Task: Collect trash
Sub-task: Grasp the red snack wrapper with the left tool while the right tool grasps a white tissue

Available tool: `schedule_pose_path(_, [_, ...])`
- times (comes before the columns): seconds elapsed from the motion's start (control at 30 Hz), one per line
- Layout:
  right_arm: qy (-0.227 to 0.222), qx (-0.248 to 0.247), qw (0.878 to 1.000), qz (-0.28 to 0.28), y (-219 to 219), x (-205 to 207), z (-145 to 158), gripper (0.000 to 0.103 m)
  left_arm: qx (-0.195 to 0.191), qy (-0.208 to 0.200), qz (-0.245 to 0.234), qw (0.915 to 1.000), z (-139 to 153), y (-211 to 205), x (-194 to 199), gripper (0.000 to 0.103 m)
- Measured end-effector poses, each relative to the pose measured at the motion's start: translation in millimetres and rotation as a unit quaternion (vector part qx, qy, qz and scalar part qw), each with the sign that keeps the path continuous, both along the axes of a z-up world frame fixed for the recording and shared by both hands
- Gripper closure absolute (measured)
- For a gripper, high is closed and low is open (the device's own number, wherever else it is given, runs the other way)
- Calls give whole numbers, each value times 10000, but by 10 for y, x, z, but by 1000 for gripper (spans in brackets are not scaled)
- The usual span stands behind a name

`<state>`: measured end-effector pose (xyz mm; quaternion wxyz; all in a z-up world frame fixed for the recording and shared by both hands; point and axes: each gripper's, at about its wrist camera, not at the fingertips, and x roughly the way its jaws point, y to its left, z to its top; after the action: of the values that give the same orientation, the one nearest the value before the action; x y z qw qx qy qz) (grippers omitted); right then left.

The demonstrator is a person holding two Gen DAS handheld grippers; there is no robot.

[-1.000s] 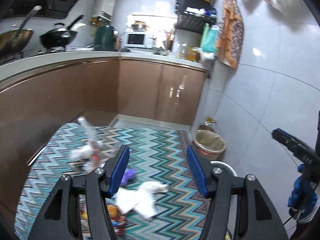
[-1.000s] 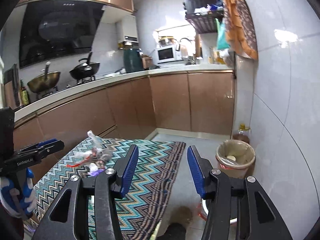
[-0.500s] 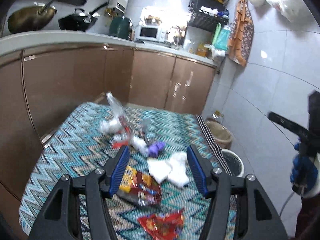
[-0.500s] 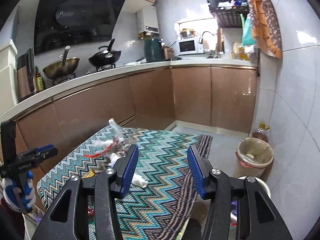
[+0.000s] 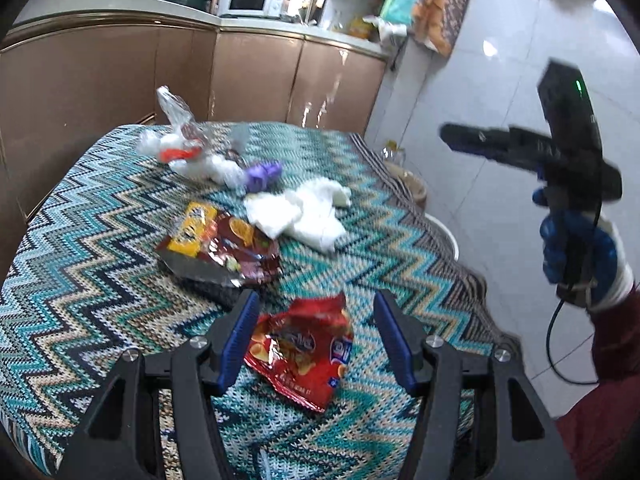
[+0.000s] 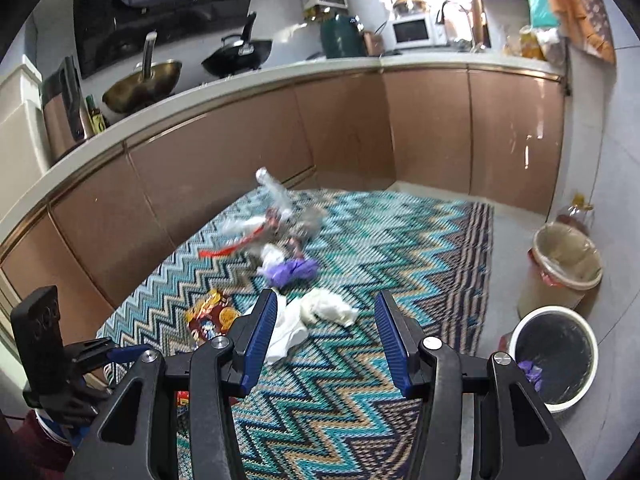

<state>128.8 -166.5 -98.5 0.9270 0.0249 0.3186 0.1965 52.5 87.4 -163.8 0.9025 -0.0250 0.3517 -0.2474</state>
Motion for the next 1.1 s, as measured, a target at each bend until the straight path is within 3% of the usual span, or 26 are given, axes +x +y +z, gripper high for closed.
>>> schedule_pose_path(0.23, [449, -80, 9985, 293, 268, 139, -280, 53, 258, 47, -244, 9994, -164, -139, 46, 45])
schedule_pose_path(0.53, [1025, -134, 9928, 602, 574, 393, -672, 53, 247, 204, -139, 9994, -305, -56, 163, 47])
schedule_pose_path(0.6, [1088, -129, 9918, 665, 636, 460, -722, 53, 184, 252, -160, 9994, -318, -41, 177, 55])
schedule_pose_path(0.77, [1199, -170, 9899, 731, 746, 589, -813, 54, 153, 268, -198, 9993, -349, -58, 179, 60])
schedule_pose_path(0.83, [1279, -202, 9889, 729, 776, 643, -871, 54, 124, 275, -219, 9993, -346, -56, 184, 71])
schedule_pose_path(1.0, [1462, -216, 9864, 725, 819, 722, -1010, 59, 79, 257, -241, 9993, -310, -44, 158, 78])
schedule_pose_path(1.1, [1574, -206, 9844, 757, 827, 754, -1090, 69, 61, 233, -206, 9995, -274, -38, 116, 82])
